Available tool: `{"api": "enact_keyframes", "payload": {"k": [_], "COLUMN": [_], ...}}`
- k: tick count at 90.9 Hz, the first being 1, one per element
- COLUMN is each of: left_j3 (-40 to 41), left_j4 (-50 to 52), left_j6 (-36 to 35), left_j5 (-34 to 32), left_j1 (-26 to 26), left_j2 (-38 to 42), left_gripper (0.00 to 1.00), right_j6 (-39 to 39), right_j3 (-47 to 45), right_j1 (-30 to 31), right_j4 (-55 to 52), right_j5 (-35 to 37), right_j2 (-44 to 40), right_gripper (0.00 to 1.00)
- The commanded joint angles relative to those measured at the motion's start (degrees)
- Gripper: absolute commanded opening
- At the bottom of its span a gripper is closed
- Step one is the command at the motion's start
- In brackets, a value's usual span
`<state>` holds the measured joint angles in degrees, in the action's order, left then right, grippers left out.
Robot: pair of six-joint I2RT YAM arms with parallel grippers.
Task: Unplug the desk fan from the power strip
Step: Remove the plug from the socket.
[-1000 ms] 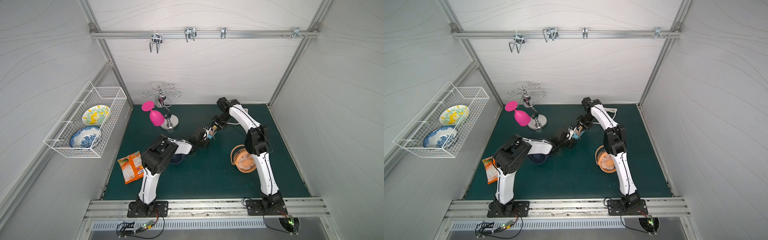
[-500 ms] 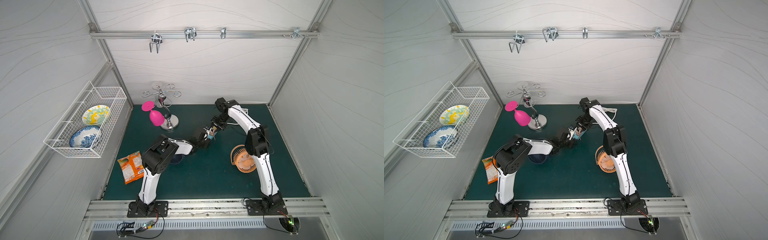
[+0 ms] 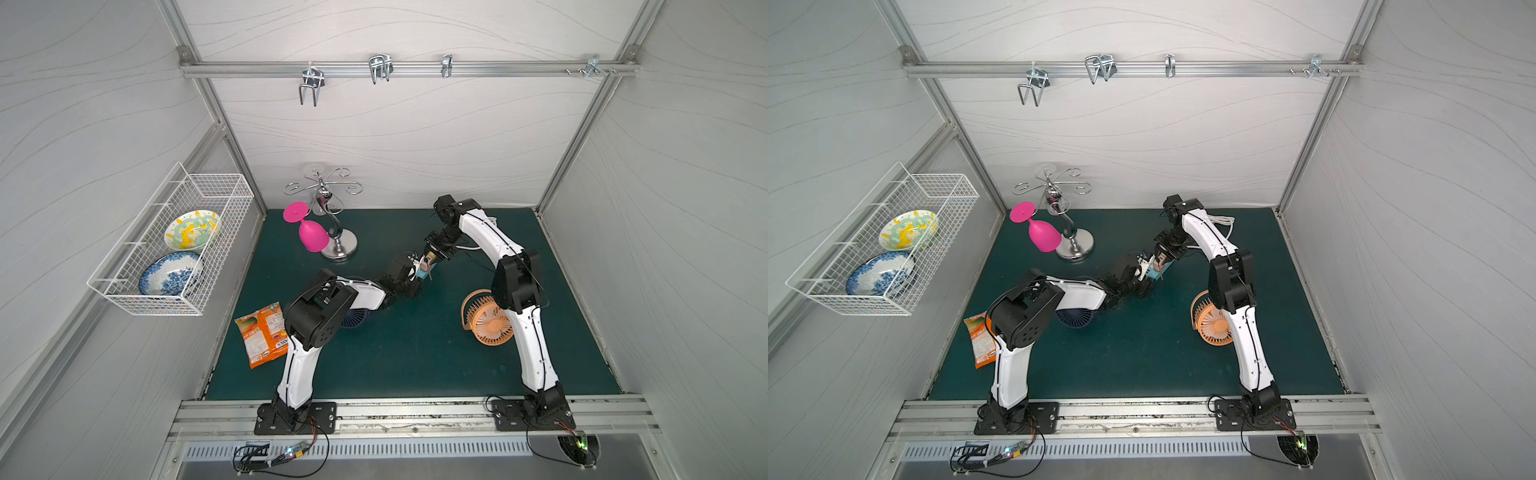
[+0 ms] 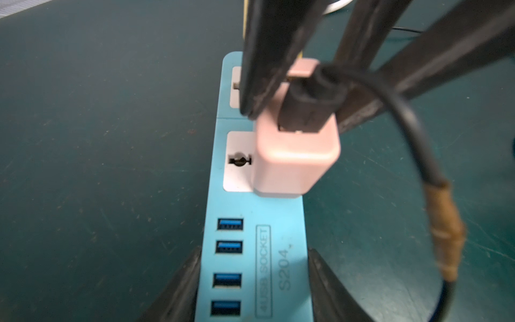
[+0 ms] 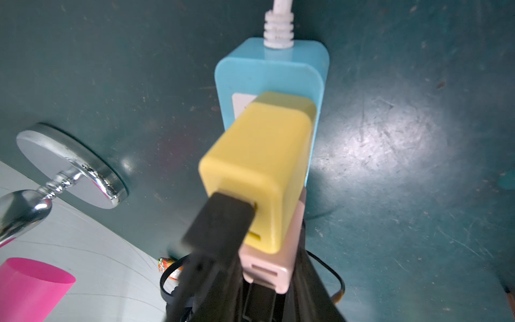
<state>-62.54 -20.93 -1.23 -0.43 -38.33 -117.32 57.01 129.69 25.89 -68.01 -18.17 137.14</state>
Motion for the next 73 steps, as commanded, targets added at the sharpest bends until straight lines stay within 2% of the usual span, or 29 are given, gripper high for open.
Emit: {"api": "enact_keyframes", "payload": {"k": [1,10,34,43,63,73], "left_j3": [0.4,0.5,1.4,1.0,0.4,0.5], "left_j4": [2.6,2.7,2.6,2.9,3.4,3.5], "left_j6": [0.4,0.3,0.8,0.8,0.2,0.3], "left_j5": [1.4,1.2,1.2,1.1,0.9,0.9], "left_j1": [-0.8,-0.7,-0.8,-0.8,-0.8,-0.8], "left_j2": [-1.5,-1.3,-0.9,-1.0,-1.1,-0.8], "left_gripper": [0.05,0.04,0.02,0.02,0.03,0.02], "right_j6": [-0.4,0.2,2.1,0.9,-0.3,0.1], "right_j3": [-3.7,-4.8,-1.5,0.2,-2.2,-3.2], "right_j1": [3.4,3.1,-3.0,-2.1,2.9,2.3], "right_j4": [3.6,4.9,4.2,2.5,3.6,4.1], "right_j5": [-1.9,-2.1,-3.4,-3.0,-2.4,-2.3], "right_j2": [-3.1,-3.8,-3.4,-3.1,-4.4,-4.5], "right_gripper": [0.0,0.0,0.0,0.0,0.0,0.0]}}
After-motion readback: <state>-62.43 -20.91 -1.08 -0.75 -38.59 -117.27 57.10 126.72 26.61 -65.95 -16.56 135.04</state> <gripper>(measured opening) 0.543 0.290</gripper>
